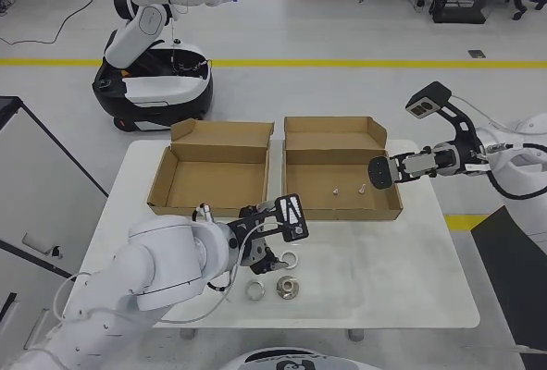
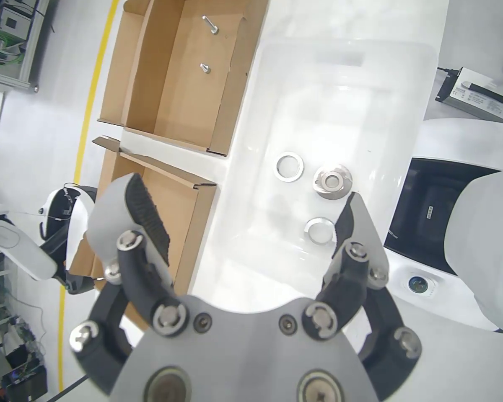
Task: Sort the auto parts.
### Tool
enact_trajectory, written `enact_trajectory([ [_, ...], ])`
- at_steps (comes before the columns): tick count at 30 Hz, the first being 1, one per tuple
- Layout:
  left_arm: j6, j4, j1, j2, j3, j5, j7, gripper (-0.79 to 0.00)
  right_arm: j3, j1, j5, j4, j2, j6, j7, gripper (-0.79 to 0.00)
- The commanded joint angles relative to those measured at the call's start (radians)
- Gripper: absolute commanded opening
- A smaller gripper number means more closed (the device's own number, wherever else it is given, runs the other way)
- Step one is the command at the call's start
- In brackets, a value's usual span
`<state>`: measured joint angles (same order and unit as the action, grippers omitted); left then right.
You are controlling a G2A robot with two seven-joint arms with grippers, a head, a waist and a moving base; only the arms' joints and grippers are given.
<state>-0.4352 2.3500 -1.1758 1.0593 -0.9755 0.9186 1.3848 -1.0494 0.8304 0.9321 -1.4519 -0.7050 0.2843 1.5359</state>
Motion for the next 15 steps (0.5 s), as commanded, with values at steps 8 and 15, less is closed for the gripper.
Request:
enact_trajectory([
  [8, 0.000, 0.000, 0.000, 0.000, 0.000, 0.000, 0.000, 0.000, 0.000, 0.000, 0.000, 0.000, 0.000, 0.000, 0.000, 0.000],
  [15, 0.061, -0.012, 0.046, -0.006, 0.047, -0.002, 0.062, 0.000, 0.000, 0.000, 0.000, 0.000, 0.000, 0.000, 0.000, 0.000],
])
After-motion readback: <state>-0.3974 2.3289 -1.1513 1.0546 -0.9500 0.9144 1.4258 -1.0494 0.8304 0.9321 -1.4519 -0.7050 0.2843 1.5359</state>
